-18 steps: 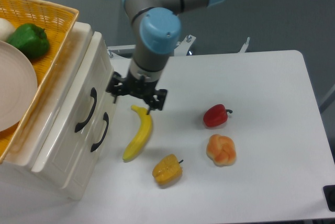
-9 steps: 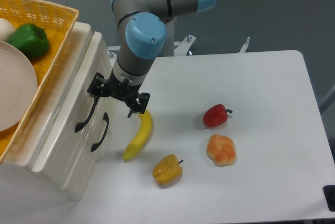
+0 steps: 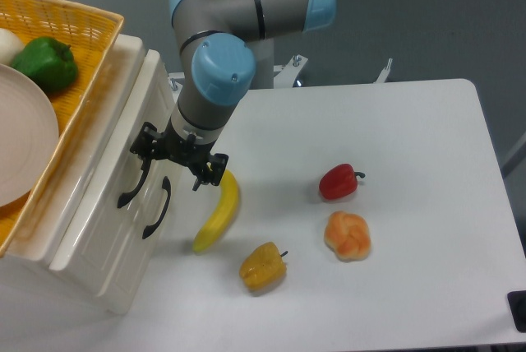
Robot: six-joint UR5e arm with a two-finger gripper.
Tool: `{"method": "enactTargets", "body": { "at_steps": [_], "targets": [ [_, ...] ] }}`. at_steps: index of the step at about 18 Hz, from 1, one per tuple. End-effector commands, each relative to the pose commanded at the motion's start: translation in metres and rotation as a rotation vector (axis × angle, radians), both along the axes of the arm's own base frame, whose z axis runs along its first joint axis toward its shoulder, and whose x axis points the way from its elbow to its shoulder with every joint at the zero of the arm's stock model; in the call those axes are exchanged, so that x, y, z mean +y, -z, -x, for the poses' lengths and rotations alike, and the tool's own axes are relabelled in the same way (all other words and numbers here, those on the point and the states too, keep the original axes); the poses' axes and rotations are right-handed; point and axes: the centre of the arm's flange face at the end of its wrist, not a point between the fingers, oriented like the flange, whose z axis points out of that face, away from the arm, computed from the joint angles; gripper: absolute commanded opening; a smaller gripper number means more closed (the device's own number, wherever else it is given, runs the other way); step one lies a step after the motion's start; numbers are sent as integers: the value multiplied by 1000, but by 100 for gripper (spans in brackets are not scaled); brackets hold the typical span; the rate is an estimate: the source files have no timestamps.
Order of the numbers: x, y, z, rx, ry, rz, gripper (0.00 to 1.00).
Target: Slide open the top white drawer
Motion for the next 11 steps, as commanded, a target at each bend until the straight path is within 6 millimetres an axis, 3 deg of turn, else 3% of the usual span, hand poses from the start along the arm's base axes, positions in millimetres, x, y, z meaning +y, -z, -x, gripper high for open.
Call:
{"method": "enactTargets", "body": {
  "at_steps": [11],
  "targets": [
    [4, 12, 4, -2, 1, 20, 100]
  ]
}}
